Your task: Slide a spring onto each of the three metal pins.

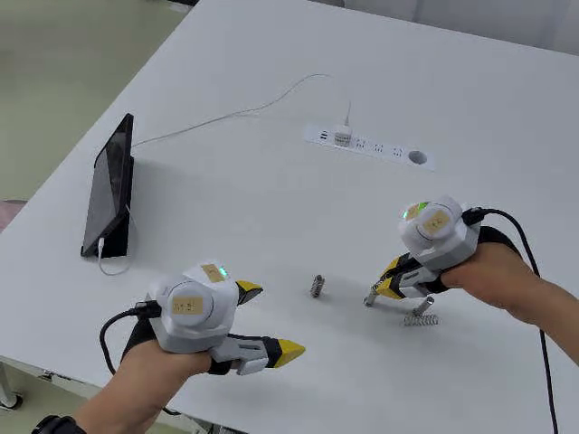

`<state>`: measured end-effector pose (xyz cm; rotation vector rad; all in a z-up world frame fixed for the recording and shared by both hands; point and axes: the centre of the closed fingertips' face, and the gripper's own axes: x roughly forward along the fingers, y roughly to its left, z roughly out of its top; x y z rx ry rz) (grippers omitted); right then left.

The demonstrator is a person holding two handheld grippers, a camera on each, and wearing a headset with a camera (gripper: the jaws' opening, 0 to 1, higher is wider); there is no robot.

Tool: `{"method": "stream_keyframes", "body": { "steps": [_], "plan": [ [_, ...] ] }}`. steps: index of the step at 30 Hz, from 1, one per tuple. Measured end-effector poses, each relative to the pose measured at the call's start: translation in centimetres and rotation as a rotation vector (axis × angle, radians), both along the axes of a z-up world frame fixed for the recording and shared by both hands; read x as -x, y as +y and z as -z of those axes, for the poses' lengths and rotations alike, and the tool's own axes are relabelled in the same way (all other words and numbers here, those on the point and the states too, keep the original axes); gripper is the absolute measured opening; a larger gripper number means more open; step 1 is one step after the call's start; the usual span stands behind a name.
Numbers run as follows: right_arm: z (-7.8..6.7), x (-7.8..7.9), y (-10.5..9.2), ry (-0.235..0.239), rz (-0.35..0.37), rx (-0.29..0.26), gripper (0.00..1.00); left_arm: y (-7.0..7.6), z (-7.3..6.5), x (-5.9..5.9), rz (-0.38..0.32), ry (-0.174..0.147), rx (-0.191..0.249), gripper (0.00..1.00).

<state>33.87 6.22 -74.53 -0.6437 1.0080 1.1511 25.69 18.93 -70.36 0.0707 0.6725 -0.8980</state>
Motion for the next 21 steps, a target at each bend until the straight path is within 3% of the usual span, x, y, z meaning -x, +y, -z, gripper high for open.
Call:
{"method": "stream_keyframes", "body": {
  "steps": [21],
  "plan": [
    [2.1, 0.1, 0.7, 0.011, -0.02, 0.037, 0.13, 0.0, -0.1, 0.0, 0.007, -0.002, -0.005, 0.66]
  ]
}}
